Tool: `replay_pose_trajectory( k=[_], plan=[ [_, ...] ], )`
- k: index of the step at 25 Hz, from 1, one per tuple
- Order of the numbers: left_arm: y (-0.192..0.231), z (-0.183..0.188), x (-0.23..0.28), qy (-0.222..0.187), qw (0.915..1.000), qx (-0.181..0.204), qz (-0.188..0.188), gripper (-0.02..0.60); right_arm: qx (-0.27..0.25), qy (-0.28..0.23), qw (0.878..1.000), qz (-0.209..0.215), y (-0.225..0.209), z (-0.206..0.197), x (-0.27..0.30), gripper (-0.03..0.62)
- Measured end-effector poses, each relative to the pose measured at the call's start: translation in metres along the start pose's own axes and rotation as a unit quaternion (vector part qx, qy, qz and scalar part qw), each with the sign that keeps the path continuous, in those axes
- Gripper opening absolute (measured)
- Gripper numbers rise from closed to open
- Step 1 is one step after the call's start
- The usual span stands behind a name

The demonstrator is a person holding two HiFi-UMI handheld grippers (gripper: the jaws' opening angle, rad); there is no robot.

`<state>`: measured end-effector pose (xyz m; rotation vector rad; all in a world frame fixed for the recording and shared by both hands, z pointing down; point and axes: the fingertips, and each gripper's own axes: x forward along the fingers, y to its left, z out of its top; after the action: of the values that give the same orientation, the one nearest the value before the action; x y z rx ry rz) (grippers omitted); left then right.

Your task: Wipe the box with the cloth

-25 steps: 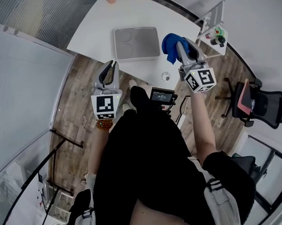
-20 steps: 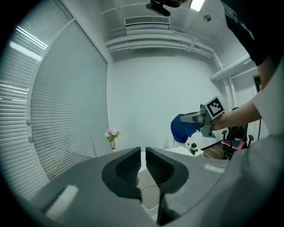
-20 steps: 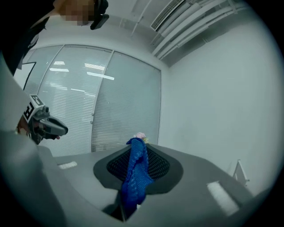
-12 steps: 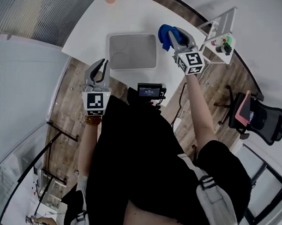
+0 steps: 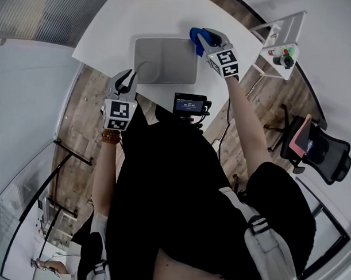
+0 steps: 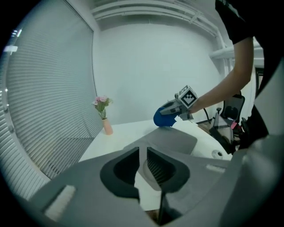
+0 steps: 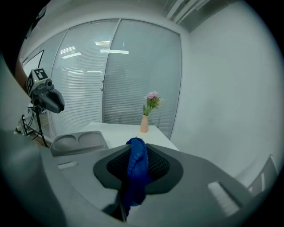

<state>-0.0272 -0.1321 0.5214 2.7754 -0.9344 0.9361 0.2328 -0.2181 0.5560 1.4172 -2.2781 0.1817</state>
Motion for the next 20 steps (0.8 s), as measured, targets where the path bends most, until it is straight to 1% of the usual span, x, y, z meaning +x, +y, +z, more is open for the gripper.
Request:
replay_pose_trajectory(
  k=[2, 5, 8, 11, 13, 14, 16, 18, 20],
  plan=[
    [0.002, -0.008, 0.009, 0.013, 0.9997, 0.014, -0.013, 0.049, 0.000, 0.013, 1.000, 0.006, 0.002, -0.010, 0.011, 0.089],
    [0.000, -0.023, 0.018, 0.030, 0.9988, 0.017, -0.035, 0.059, 0.006, 0.033, 0.999, 0.014, 0.008, -0.026, 0.018, 0.092],
    [-0.006, -0.033, 0.024, 0.047, 0.9966, 0.033, -0.059, 0.082, 0.011, 0.050, 0.998, 0.029, 0.017, -0.037, 0.021, 0.098],
    [-0.014, -0.045, 0.029, 0.065, 0.9931, 0.043, -0.087, 0.119, 0.017, 0.057, 0.998, 0.027, 0.022, -0.049, 0.019, 0.102],
    [-0.017, -0.051, 0.032, 0.073, 0.9911, 0.048, -0.100, 0.136, 0.011, 0.057, 0.998, 0.031, 0.025, -0.049, 0.021, 0.108],
    [-0.019, -0.054, 0.034, 0.076, 0.9902, 0.049, -0.106, 0.145, 0.000, 0.060, 0.998, 0.036, 0.027, -0.048, 0.021, 0.109],
    [-0.027, -0.060, 0.037, 0.084, 0.9881, 0.048, -0.120, 0.168, -0.039, 0.069, 0.996, 0.047, 0.036, -0.048, 0.021, 0.104],
    [-0.034, -0.066, 0.039, 0.093, 0.9854, 0.045, -0.135, 0.209, -0.078, 0.081, 0.992, 0.060, 0.045, -0.050, 0.020, 0.098],
    [-0.040, -0.071, 0.042, 0.104, 0.9831, 0.043, -0.144, 0.228, -0.103, 0.094, 0.988, 0.071, 0.052, -0.053, 0.018, 0.097]
  ],
)
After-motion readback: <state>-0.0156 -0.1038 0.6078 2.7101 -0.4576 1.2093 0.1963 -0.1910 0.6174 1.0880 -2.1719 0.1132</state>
